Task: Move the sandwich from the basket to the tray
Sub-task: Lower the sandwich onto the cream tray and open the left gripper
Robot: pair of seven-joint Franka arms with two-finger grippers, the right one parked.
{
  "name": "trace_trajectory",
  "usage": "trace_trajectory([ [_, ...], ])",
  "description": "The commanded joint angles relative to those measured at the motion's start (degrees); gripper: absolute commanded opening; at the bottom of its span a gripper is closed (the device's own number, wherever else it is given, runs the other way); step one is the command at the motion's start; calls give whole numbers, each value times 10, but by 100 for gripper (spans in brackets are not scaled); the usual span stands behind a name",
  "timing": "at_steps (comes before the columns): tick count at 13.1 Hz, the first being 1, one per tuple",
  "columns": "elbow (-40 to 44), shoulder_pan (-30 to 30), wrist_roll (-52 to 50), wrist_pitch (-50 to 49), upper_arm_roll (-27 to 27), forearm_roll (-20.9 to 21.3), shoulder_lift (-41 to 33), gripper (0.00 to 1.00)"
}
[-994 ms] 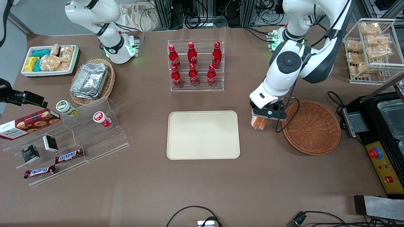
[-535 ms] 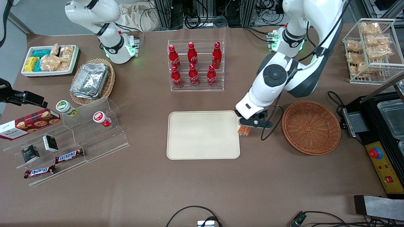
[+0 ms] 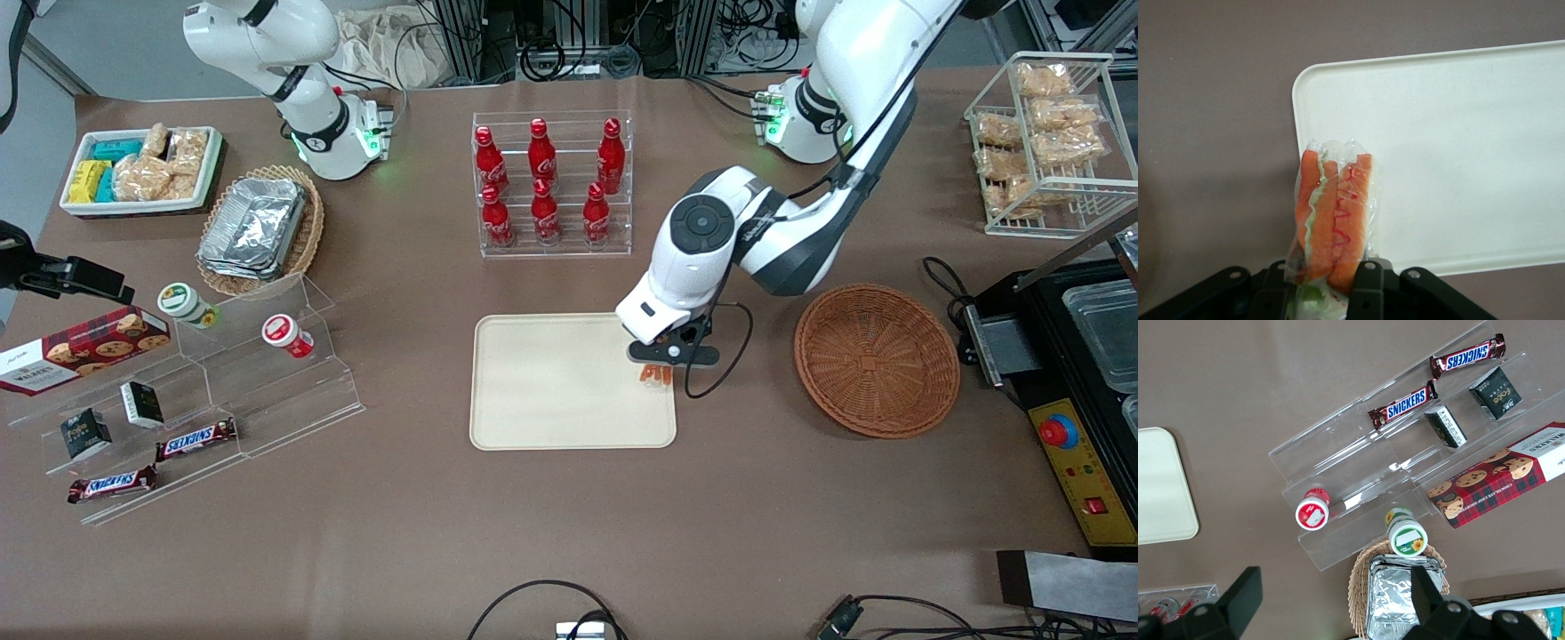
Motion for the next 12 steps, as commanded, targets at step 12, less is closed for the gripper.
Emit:
trace_trajectory([
  [12,92,-50,-89,-16,1,109,133,29],
])
